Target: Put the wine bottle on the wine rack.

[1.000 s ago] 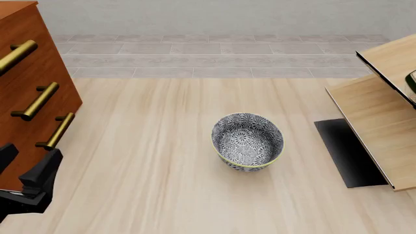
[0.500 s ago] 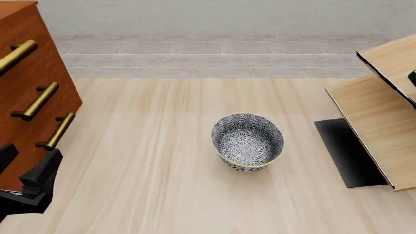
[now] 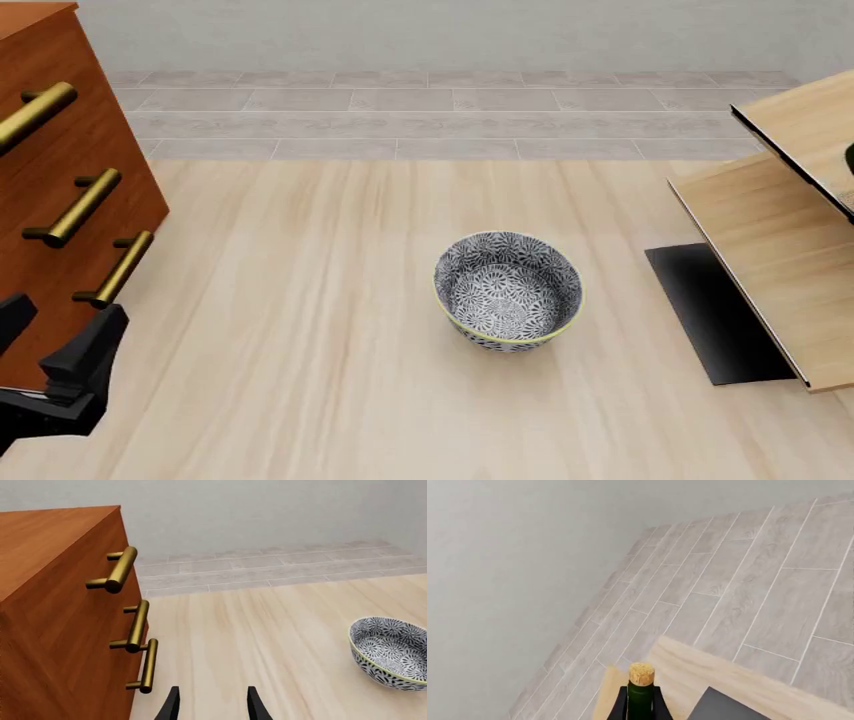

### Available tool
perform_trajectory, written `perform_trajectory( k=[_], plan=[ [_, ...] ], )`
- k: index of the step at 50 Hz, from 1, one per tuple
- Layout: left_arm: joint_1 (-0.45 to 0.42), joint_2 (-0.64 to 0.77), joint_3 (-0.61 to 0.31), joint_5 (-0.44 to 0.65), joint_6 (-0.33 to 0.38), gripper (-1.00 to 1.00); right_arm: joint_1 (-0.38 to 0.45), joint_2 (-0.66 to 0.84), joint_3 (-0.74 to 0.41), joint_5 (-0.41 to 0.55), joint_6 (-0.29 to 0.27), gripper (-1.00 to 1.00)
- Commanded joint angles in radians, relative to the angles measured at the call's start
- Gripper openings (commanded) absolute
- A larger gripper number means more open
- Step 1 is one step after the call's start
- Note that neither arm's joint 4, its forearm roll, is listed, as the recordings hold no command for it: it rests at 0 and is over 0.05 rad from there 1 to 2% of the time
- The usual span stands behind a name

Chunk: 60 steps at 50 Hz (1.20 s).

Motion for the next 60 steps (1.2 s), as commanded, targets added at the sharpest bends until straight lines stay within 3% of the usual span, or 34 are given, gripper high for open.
perform_trajectory(
  k=[1, 31, 60],
  plan=[
    [0.001, 0.008, 0.000, -0.008, 0.002, 1.00, -0.005, 0.036, 0.029, -0.016, 0.013, -1.00],
    [0.006, -0.039, 0.000, 0.050, 0.006, 1.00, 0.007, 0.053, 0.073, -0.064, 0.025, -1.00],
    [0.007, -0.023, 0.000, 0.038, 0.006, 1.00, 0.008, 0.061, 0.099, -0.088, 0.032, -1.00]
  ],
)
